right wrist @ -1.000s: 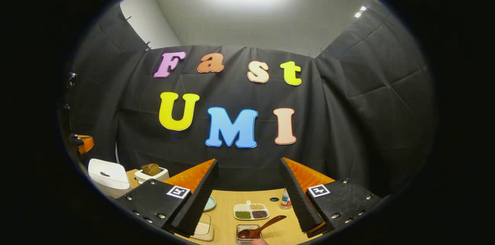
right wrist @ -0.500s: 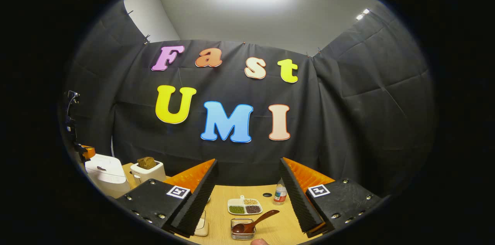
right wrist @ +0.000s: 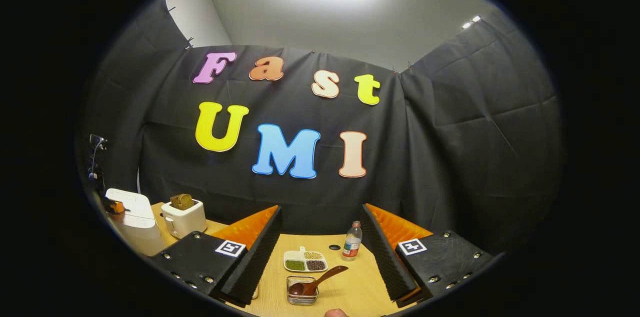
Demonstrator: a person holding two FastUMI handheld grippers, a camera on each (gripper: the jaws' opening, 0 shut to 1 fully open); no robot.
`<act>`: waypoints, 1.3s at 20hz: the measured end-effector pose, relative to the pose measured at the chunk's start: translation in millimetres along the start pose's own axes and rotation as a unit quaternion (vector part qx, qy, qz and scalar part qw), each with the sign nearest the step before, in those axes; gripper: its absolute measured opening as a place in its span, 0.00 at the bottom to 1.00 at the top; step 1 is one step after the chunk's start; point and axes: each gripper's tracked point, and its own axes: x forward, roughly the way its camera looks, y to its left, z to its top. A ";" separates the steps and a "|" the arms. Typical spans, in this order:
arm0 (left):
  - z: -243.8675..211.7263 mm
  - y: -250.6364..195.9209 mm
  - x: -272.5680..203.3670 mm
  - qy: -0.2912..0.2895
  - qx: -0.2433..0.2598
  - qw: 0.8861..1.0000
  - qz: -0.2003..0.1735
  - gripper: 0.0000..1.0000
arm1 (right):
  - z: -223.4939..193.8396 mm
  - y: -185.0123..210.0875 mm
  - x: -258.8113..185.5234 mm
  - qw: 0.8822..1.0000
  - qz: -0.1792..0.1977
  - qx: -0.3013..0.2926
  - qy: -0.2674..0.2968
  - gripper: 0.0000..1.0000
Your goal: Close the left gripper, press the button to open the rice cooker; take a wooden spoon from the chopstick holder with the right hand, scoop a spoonful of rice and pour it into the rice cooker, then put the wooden spoon back into the chopstick holder.
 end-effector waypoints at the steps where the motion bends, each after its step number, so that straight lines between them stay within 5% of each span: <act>1: 1.8 0.0 0.0 -0.010 0.009 1.000 0.001 0.09 | 0.2 -2.4 -0.6 1.000 -0.001 0.002 0.000 0.95; 12: 0.9 0.1 -9.5 -0.008 0.007 1.000 0.003 0.11 | -1.5 -1.4 8.1 1.000 0.013 0.025 0.000 0.95; 22: 126.9 17.8 -47.8 -0.141 0.038 0.988 0.047 0.08 | -11.7 -6.5 15.7 0.999 0.022 0.037 0.009 0.95; 26: 170.6 3.2 -84.6 -0.196 0.015 0.980 0.030 0.09 | -13.7 -12.0 25.9 0.999 0.018 0.042 0.008 0.95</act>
